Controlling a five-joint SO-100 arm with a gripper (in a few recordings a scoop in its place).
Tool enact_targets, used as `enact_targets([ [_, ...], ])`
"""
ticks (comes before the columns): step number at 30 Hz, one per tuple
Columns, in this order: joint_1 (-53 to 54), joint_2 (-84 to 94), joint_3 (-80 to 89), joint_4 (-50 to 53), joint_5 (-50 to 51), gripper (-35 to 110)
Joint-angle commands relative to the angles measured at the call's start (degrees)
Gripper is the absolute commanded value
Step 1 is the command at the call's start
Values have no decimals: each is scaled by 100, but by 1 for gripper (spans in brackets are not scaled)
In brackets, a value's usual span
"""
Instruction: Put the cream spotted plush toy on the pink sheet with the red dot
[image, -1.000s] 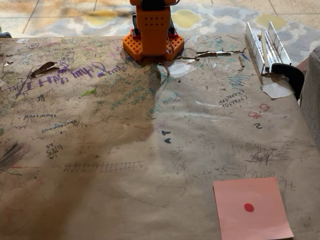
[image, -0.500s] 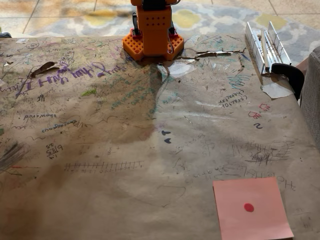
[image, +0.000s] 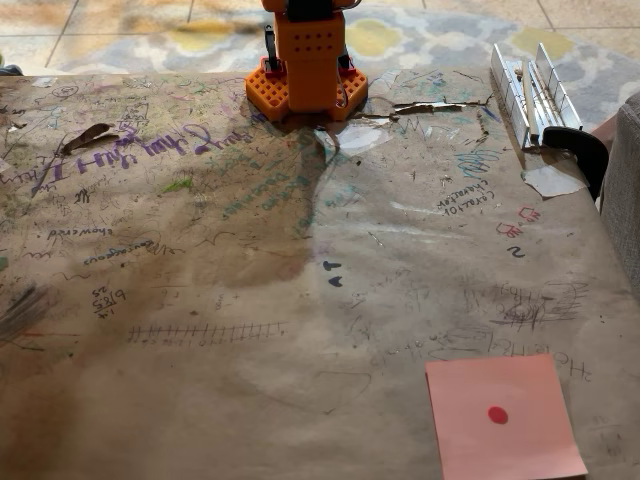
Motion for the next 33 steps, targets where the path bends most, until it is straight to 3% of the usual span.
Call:
enact_targets([
  [1,352,-589,3955,-765,-1723,9],
  [3,466,-1477,6609,-3094,-3533,27],
  [5,738,-1573,8121,-3735,-3894,33],
  [8,686,-220,8675,-1617,-3612,35],
  [10,642,-272,9290,-2443,-3735,35],
  [28,817,-246,9519,-2786,-3577,34],
  [33,800,-237,9519,-2558,-2716,28],
])
